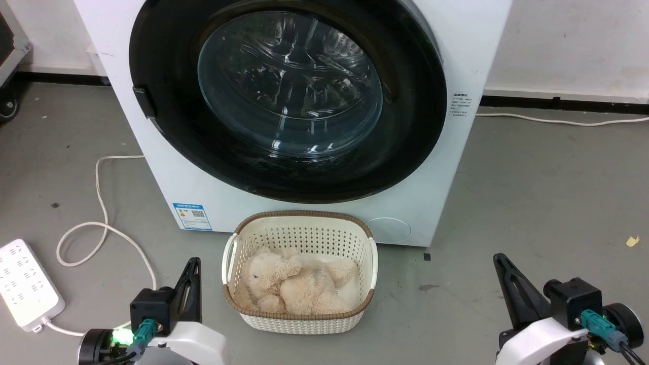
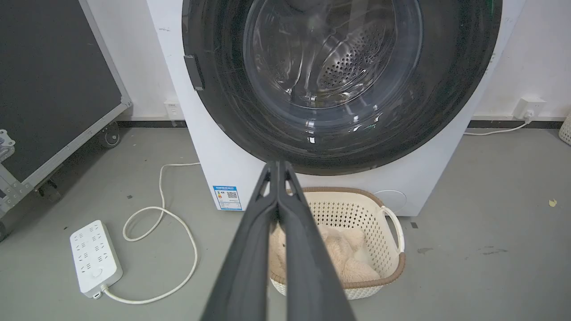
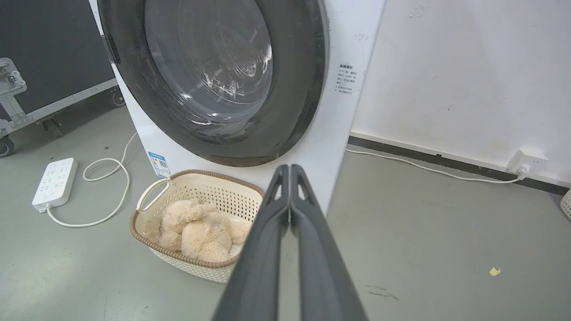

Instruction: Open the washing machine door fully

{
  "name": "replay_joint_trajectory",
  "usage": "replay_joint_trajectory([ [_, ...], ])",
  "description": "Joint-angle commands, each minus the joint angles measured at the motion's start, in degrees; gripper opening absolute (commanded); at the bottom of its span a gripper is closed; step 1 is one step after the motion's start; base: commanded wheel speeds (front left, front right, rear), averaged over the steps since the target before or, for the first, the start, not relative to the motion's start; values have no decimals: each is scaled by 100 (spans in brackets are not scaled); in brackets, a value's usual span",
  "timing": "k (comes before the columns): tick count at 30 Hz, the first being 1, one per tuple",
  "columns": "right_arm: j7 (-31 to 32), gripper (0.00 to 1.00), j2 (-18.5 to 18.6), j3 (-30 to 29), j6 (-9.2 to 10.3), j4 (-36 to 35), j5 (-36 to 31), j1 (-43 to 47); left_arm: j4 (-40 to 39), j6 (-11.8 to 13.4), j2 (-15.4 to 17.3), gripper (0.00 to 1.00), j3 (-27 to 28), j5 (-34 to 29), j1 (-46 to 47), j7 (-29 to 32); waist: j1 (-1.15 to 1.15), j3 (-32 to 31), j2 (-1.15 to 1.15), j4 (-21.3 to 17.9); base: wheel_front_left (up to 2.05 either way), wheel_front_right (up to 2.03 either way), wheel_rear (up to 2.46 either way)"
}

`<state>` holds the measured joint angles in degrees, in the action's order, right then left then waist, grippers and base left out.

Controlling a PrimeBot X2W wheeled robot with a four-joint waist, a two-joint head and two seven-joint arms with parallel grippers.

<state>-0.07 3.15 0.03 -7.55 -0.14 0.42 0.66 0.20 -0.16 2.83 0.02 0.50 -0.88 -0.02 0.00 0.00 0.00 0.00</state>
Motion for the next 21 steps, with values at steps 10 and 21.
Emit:
replay_joint_trajectory([
  [10, 7, 0, -27, -3, 6, 14, -42, -66, -20, 16, 5, 0, -2, -50, 88, 2, 0, 0, 0, 0, 0, 0, 0],
  [21, 7, 0, -27, -3, 6, 14, -42, -66, -20, 16, 5, 0, -2, -50, 88, 2, 0, 0, 0, 0, 0, 0, 0],
])
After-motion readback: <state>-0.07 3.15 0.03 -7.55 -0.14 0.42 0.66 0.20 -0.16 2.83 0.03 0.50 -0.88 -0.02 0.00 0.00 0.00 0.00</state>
